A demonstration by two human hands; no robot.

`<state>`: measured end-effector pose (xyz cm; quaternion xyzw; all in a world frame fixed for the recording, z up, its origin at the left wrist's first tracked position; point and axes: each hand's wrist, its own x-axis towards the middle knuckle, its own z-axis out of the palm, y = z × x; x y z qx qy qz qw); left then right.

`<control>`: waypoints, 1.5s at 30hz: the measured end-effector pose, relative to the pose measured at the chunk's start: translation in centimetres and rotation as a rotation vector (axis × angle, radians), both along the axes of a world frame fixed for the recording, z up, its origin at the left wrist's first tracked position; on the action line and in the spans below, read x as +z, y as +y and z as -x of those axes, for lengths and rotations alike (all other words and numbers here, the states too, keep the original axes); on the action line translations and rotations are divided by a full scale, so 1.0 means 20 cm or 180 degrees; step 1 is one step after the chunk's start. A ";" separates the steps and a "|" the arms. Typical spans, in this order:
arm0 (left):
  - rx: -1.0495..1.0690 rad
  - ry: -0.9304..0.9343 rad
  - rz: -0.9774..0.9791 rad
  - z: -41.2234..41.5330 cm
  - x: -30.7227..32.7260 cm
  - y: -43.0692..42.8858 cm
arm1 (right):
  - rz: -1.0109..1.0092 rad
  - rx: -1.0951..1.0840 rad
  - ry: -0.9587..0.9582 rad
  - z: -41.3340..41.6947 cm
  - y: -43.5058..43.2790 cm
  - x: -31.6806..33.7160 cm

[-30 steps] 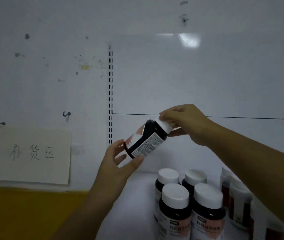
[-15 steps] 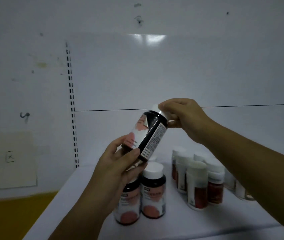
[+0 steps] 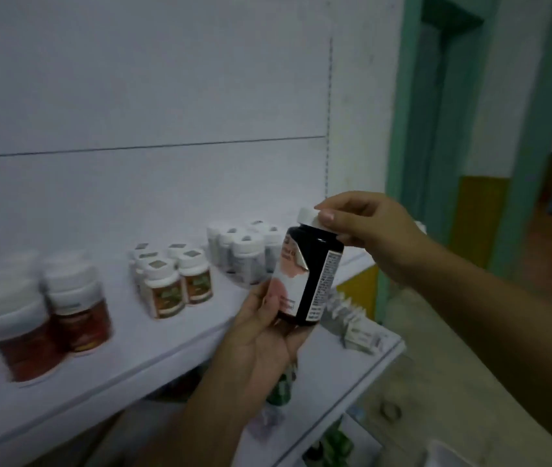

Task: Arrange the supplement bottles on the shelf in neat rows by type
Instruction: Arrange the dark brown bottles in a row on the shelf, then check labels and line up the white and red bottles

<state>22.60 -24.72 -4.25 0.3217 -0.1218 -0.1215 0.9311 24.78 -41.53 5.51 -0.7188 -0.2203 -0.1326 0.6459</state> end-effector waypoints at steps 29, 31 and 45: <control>-0.1531 -0.0692 -0.4648 -0.83 -2.24 -1.53 | 0.1211 -0.3136 0.2670 -0.26 -1.46 -2.85; -0.1523 -0.0989 -0.4723 -0.88 -2.30 -1.52 | 0.1401 -0.3058 0.2672 -0.32 -1.45 -2.99; -0.1672 -0.3030 -0.5648 -0.92 -1.98 -1.54 | 0.3655 -0.1546 0.2484 -0.29 -1.41 -2.83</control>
